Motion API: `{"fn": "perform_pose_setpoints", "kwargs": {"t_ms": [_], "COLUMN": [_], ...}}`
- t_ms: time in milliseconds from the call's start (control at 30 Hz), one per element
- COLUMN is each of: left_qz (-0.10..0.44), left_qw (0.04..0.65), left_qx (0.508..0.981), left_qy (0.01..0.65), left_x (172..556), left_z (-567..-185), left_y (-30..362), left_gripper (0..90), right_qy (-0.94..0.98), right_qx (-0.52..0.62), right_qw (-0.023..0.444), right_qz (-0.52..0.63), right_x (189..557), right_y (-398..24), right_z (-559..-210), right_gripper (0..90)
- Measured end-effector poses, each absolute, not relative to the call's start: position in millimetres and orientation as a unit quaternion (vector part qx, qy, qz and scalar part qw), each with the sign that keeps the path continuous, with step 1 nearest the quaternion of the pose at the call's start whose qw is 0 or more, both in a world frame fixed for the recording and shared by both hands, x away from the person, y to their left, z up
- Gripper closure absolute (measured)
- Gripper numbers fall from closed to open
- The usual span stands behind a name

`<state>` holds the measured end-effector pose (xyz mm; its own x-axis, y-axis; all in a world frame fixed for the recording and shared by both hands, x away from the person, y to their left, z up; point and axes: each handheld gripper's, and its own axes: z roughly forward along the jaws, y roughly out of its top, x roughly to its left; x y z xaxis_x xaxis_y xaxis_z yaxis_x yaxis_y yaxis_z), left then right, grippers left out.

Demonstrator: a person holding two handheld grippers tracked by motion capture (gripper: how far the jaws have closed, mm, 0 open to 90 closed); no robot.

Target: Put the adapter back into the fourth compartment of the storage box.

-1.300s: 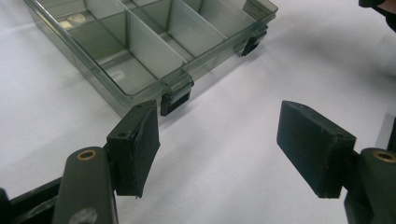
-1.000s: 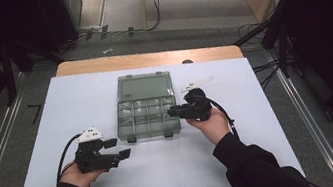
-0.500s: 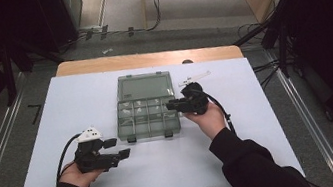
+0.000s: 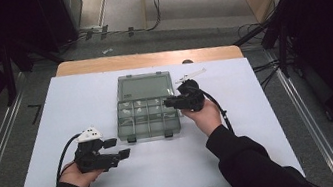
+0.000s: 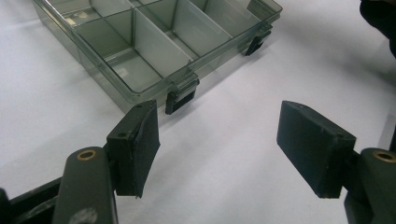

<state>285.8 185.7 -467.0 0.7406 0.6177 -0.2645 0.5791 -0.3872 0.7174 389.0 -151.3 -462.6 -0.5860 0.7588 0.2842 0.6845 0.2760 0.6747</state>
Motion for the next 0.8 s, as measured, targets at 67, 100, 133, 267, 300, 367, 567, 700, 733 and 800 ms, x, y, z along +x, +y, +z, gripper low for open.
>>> {"fn": "perform_pose_setpoints", "kwargs": {"t_ms": [67, 100, 133, 267, 300, 367, 567, 700, 733, 800], "left_qz": [0.023, 0.023, 0.023, 0.023, 0.023, 0.022, 0.021, 0.020, 0.018, 0.018], "left_qw": [0.421, 0.421, 0.421, 0.421, 0.422, 0.423, 0.425, 0.425, 0.425, 0.429], "left_qx": [0.832, 0.833, 0.833, 0.832, 0.832, 0.832, 0.831, 0.829, 0.828, 0.825], "left_qy": [0.359, 0.359, 0.359, 0.359, 0.360, 0.360, 0.360, 0.363, 0.364, 0.368], "left_x": [286, 286, 286, 286, 286, 286, 286, 287, 287, 288], "left_z": [-467, -467, -467, -467, -467, -467, -467, -466, -466, -465], "left_y": [186, 186, 186, 186, 186, 186, 187, 188, 188, 189], "left_gripper": [30.1, 30.1, 30.1, 30.1, 30.1, 30.1, 30.1, 30.1, 30.1, 30.0], "right_qy": [0.797, 0.797, 0.798, 0.798, 0.798, 0.799, 0.802, 0.799, 0.798, 0.798], "right_qx": [0.454, 0.454, 0.454, 0.458, 0.459, 0.460, 0.462, 0.465, 0.464, 0.461], "right_qw": [0.047, 0.048, 0.049, 0.051, 0.050, 0.051, 0.051, 0.052, 0.052, 0.052], "right_qz": [0.396, 0.394, 0.393, 0.388, 0.386, 0.383, 0.374, 0.378, 0.380, 0.384], "right_x": [391, 391, 392, 395, 395, 397, 402, 402, 402, 400], "right_y": [-151, -150, -150, -149, -148, -147, -145, -145, -146, -147], "right_z": [-464, -465, -466, -469, -470, -473, -480, -480, -479, -476], "right_gripper": [73.4, 73.4, 73.4, 73.4, 73.4, 73.4, 73.1, 66.8, 65.7, 61.7]}}
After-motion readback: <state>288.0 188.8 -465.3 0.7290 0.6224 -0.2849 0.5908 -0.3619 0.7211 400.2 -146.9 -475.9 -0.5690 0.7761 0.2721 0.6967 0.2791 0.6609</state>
